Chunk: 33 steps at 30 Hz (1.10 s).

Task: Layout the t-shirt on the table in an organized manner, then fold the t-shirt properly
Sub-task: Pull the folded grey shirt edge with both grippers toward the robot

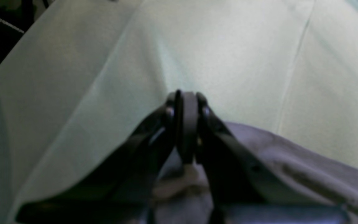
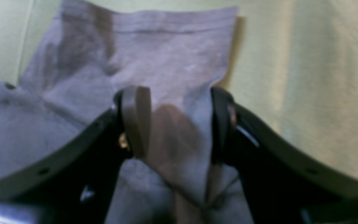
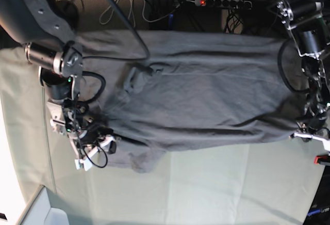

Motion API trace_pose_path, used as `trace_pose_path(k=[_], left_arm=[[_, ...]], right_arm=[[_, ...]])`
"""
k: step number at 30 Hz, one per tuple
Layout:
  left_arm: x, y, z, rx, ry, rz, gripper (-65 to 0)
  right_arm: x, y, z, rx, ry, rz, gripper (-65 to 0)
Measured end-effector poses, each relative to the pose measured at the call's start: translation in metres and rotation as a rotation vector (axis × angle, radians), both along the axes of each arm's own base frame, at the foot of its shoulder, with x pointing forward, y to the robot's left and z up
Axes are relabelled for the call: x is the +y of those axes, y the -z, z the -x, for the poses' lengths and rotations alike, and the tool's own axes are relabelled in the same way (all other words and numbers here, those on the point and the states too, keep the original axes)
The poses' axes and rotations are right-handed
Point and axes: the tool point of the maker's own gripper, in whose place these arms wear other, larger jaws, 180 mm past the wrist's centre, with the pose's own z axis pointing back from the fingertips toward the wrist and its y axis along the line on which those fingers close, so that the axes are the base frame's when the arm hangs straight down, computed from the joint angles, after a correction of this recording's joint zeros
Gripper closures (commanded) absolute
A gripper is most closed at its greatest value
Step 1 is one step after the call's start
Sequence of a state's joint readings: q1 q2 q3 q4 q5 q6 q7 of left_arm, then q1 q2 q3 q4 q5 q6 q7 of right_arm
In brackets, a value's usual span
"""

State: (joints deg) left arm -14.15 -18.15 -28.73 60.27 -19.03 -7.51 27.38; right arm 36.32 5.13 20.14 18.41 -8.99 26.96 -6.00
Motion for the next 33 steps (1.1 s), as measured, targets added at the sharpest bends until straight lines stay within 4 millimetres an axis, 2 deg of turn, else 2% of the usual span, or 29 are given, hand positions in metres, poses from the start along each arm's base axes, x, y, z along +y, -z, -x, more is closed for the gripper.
trace_pose_path(k=[3, 8, 15, 17, 22, 26, 30, 33], left_arm=[[0.000, 0.003, 0.003, 0.008, 0.000, 0.001, -0.1], [0.000, 0.003, 0.003, 0.008, 0.000, 0.001, -0.1], [0.000, 0.004, 0.003, 0.009, 0.000, 0.001, -0.1], [-0.001, 0.004, 0.003, 0.008, 0.001, 0.002, -0.1], [-0.001, 0.002, 0.003, 0.007, 0.002, 0.000, -0.1], [-0.002, -0.012, -0.002, -0.024, 0.012, -0.020, -0.1], [-0.001, -0.023, -0.003, -0.051, 0.020, -0.041, -0.1], [-0.002, -0.015, 0.008, -0.028, 0.027, -0.049, -0.1]], right_arm=[[0.000, 0.003, 0.003, -0.009, 0.010, -0.007, -24.8], [0.005, 0.007, 0.008, -0.002, 0.008, -0.014, 0.0], [0.020, 0.002, 0.008, -0.001, -0.059, -0.031, 0.0], [0.021, -0.007, 0.007, -0.035, -0.095, -0.027, 0.0], [0.002, -0.029, 0.012, -0.149, -0.065, 0.048, 0.0], [0.006, -0.053, 0.019, -0.243, -0.070, 0.097, 0.0], [0.006, -0.076, 0.036, -0.305, -0.062, 0.143, 0.0], [0.007, -0.083, 0.056, -0.325, -0.055, 0.172, 0.0]])
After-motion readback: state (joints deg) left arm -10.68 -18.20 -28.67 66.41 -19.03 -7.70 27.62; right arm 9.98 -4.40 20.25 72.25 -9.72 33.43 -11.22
